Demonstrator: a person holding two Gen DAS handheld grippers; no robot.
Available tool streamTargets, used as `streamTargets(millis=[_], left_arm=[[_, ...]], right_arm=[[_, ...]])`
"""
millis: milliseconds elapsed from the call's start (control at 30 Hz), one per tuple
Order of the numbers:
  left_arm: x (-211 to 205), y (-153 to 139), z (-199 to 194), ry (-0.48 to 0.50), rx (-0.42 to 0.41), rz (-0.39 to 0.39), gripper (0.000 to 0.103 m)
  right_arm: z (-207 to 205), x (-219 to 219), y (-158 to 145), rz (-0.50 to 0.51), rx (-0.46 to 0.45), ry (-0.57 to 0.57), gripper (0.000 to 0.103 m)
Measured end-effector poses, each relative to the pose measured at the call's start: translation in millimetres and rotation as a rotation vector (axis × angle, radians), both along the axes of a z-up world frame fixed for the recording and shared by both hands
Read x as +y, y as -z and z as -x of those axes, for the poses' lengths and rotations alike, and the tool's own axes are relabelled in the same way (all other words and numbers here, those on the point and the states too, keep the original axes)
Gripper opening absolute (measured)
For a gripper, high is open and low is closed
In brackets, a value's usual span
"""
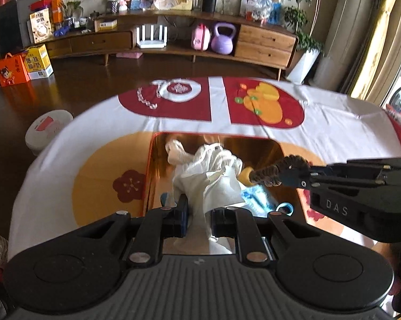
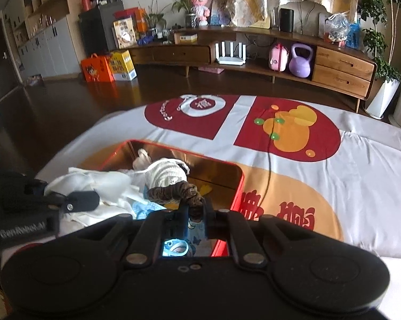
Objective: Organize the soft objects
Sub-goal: 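Lower the cloth into the tin and open the left tool while the right tool releases the hair tie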
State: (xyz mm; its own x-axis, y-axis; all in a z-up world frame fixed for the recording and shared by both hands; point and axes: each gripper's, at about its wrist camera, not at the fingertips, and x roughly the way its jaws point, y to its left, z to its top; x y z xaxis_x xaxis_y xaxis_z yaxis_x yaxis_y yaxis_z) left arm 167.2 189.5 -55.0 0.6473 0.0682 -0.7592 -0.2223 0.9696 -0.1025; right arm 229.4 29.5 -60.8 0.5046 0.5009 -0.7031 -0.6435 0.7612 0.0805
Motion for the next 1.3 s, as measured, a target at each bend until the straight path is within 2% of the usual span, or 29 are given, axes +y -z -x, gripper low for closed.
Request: streamTargets(millis=[367,567,733,967,1300], left_arm=[[-5.8,32.5,-14.2,0.027,0.060,0.013,0.016],[-8.8,34.0,-13.7,0.035,0.062,0.008,0.016],[-12.0,30.0,-10.0,0.038,0.060,-0.003,0.016],[-11.8,23.8,0.6,0.033,0.049,0.021,0.030],[-15.5,6.2,24.5,0.017,-0.002,0.005,0.031]], right_arm=[[-8.3,11.3,23.0,0.052,0.030,-0.014,0.013],[-6.6,8.6,25.4,0.048,0.043,-0.013,0.020],[-1.1,3.8,20.8,0.048,0.048,-0.017,0.024],[13.8,-6.0,7.9,0.036,0.032,-0.038,0.033],[36.3,-25.9,-20.3,-0.036,-0.002,-0.065,0.044]])
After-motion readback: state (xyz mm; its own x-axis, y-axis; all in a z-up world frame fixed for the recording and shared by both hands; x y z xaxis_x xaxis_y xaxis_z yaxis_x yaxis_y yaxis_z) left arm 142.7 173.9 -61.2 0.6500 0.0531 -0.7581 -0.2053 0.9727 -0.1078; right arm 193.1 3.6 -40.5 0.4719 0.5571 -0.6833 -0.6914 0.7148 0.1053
